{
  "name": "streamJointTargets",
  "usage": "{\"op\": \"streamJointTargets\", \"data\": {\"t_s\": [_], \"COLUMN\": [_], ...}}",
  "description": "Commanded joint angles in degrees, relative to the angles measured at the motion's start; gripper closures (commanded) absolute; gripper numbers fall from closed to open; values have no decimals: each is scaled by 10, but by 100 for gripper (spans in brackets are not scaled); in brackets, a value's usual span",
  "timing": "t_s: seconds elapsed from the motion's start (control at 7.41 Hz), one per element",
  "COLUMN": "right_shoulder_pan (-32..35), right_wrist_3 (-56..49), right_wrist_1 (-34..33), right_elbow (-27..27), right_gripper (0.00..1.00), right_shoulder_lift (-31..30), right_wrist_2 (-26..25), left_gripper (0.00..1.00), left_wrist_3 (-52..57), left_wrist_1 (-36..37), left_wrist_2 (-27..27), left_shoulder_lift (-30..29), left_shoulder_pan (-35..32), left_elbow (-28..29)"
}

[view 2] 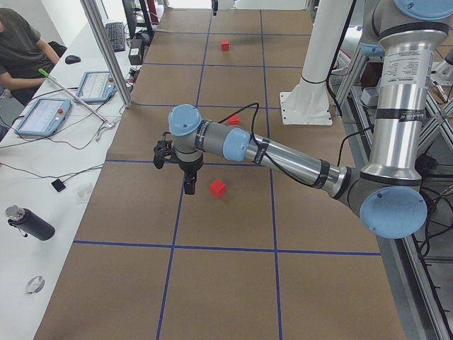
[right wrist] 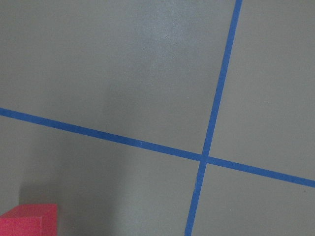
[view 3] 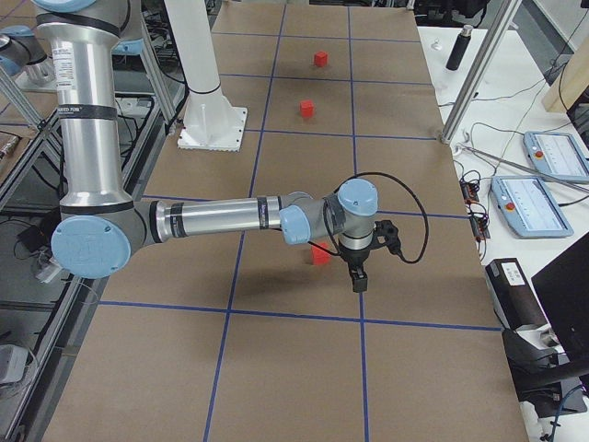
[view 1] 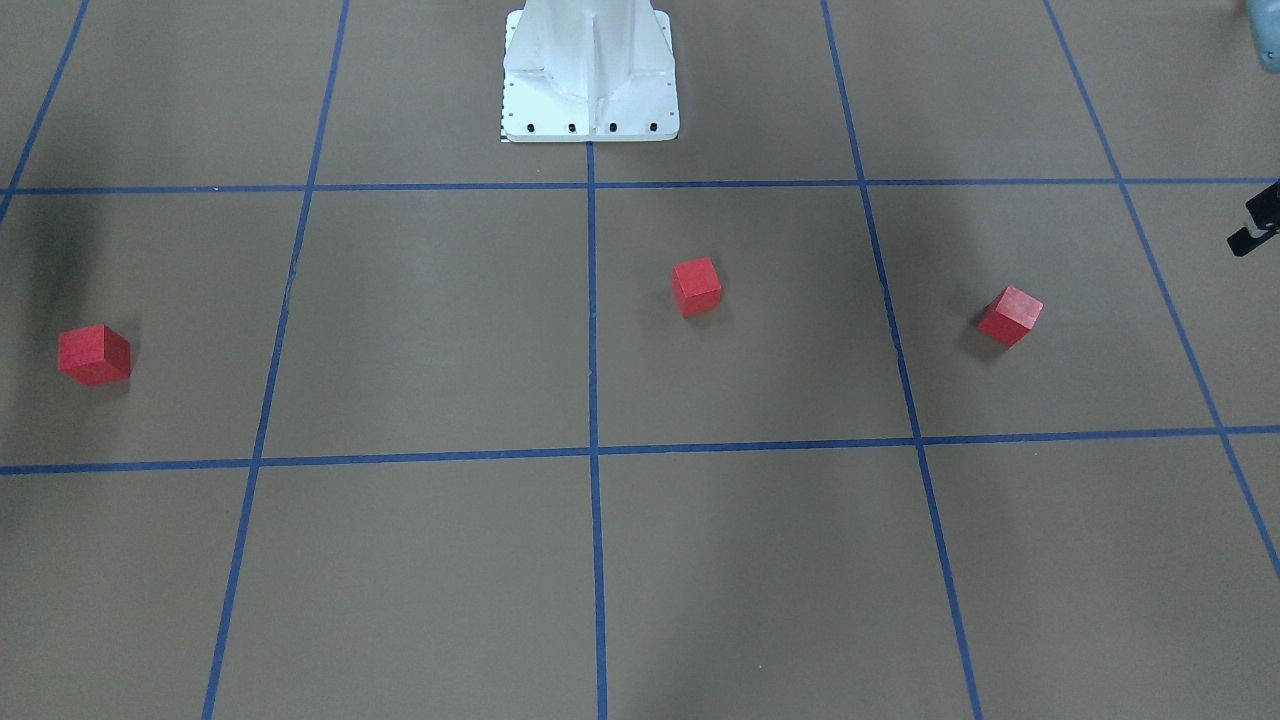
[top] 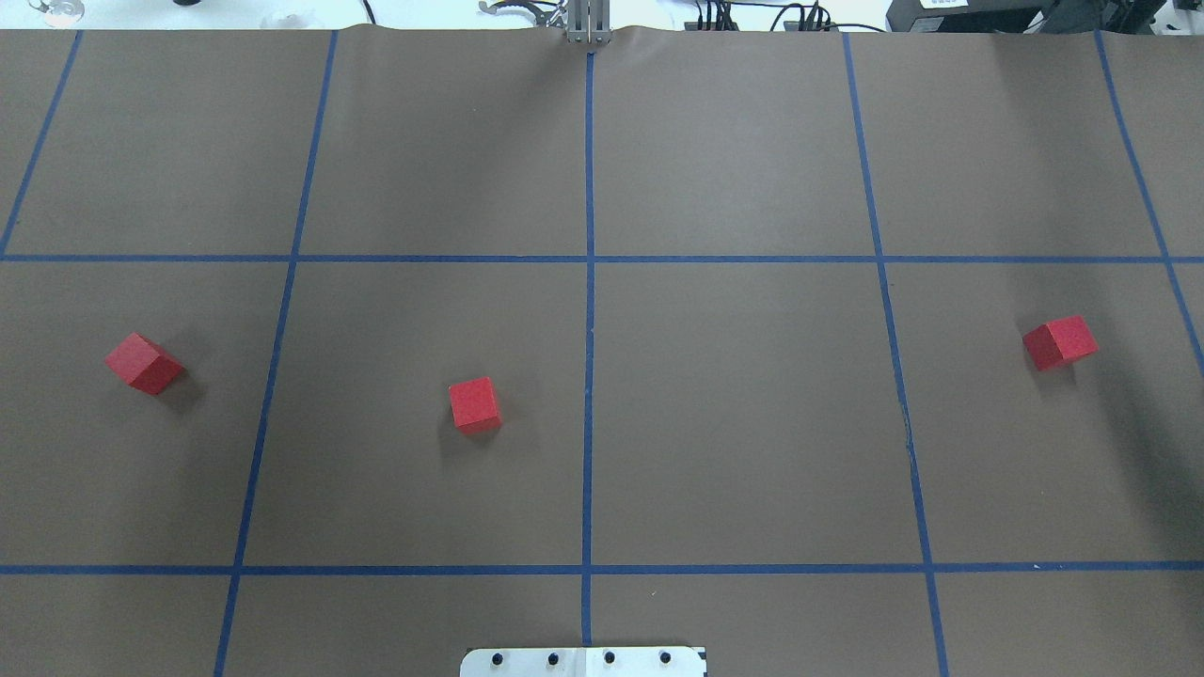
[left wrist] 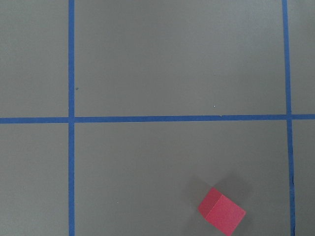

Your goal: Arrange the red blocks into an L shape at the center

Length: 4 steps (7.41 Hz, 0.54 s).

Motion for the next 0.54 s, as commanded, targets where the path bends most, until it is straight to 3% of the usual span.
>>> {"op": "streamJointTargets", "data": {"t_s": [0.0, 0.13, 0.4], "right_shoulder_pan": [0, -4, -82], "right_wrist_3": [2, 2, 10], "right_wrist_1": [1, 1, 30], "right_elbow": [1, 1, 12], "right_gripper": [0, 0, 0], "right_shoulder_lift": [-1, -1, -8], "right_wrist_2": [32, 73, 73], "left_gripper": [0, 0, 0], "left_wrist_3": [-1, -1, -2], "left_wrist_1": [0, 0, 0], "left_wrist_2": [-3, -2, -2], "left_shoulder_lift": [1, 1, 2], "left_shoulder_pan": [0, 1, 2], "left_elbow": [-2, -2, -2]}}
